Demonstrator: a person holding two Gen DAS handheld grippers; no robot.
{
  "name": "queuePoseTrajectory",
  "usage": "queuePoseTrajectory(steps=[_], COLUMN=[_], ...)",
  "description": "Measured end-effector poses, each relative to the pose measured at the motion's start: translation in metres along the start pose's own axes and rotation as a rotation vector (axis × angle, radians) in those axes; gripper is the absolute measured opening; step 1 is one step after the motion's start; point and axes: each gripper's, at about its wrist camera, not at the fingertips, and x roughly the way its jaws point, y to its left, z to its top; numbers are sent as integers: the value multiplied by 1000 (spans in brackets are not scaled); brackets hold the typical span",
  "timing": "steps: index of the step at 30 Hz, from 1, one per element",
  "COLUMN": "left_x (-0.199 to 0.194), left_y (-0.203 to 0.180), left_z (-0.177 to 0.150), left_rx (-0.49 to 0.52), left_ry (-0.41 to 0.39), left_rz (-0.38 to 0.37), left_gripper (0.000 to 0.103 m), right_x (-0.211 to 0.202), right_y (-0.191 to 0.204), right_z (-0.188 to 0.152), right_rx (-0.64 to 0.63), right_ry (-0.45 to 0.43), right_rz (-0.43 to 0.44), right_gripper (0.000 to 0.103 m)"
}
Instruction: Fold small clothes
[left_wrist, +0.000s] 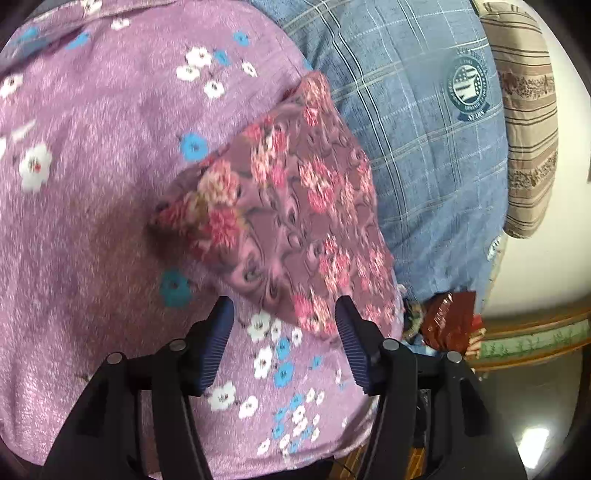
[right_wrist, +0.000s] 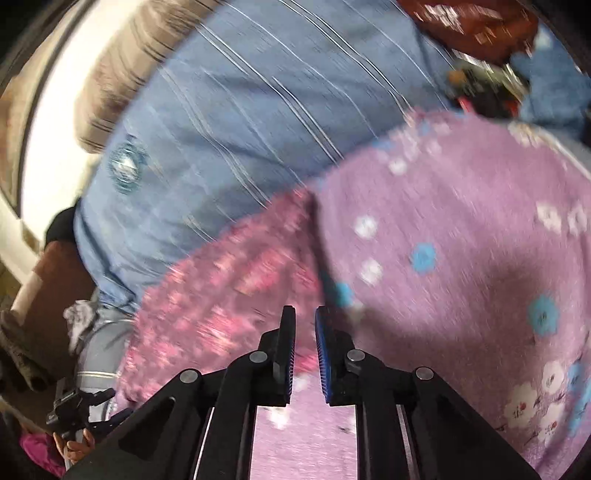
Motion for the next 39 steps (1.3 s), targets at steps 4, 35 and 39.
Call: queuePoseTrajectory(steps=[4,35,39], left_x=[18,68,47], left_y=[8,-25,-18], left_z=[12,72,82], left_rx=[-28,298,193], left_ry=[4,-15,17], left_rz=[55,452,300], left_gripper=[49,63,63], right_x=[17,104,104], right_y=[18,95,94], right_z=[-2,-74,-73], right_rx=[-65,-437,-433], right_ry=[34,116,116], right_rz=[3,-75,-61], right_gripper=[15,41,43])
